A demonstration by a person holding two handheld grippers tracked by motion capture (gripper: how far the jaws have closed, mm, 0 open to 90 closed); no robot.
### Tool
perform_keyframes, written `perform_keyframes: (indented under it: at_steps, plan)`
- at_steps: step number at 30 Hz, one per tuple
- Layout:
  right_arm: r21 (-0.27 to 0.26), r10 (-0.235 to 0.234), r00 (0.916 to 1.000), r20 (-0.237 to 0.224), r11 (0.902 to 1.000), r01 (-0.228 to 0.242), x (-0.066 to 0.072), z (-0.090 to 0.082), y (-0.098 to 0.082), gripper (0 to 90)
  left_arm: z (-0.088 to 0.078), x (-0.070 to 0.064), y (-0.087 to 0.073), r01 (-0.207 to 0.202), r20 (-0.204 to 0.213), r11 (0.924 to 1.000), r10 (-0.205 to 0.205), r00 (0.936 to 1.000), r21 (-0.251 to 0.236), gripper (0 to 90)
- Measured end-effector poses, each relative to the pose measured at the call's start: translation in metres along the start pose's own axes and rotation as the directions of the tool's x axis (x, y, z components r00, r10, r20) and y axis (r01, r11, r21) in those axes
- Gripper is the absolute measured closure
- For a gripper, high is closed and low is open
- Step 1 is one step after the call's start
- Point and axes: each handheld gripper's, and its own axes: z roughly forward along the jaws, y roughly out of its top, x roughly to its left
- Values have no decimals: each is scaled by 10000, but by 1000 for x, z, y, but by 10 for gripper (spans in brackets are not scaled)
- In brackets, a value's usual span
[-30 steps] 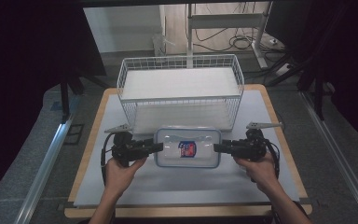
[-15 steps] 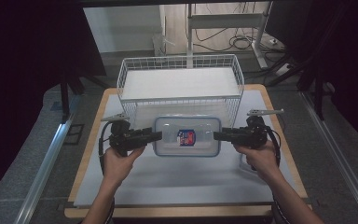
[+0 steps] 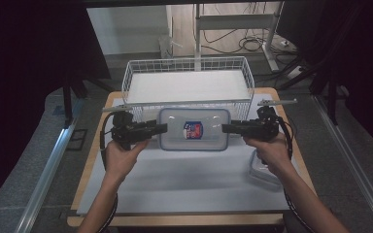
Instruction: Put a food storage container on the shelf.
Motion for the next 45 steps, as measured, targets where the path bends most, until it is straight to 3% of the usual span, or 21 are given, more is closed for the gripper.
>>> perform_keyframes:
  at_steps: [10, 17, 26, 32, 40, 45]
  plan:
    - [-170, -301, 9995, 131, 9994, 303, 2, 1, 36, 556, -3, 1, 33, -162, -313, 9997, 156, 9994, -180, 492]
    - [-283, -265, 9993, 267, 9992, 272, -3, 4, 56, 553, 0, 6, 49, -165, -295, 9994, 156, 9994, -316, 491]
    - [-470, -154, 9997, 191, 9988, 162, -9, 8, 83, 550, -3, 16, 78, 154, -133, 9967, -166, 9998, -796, 507]
    - [-515, -58, 9996, 291, 9986, 73, -17, 16, 99, 542, 0, 23, 94, 332, -298, 9967, -355, 9989, -747, 506]
    - [-716, 83, 9985, 537, 9974, -44, -24, 18, 119, 542, 9, 37, 108, 836, -40, 9934, -842, 9964, -780, 506]
    - [-730, 161, 9978, 637, 9973, -114, -27, 21, 126, 543, 12, 42, 114, 942, -109, 9924, -954, 9954, -792, 500]
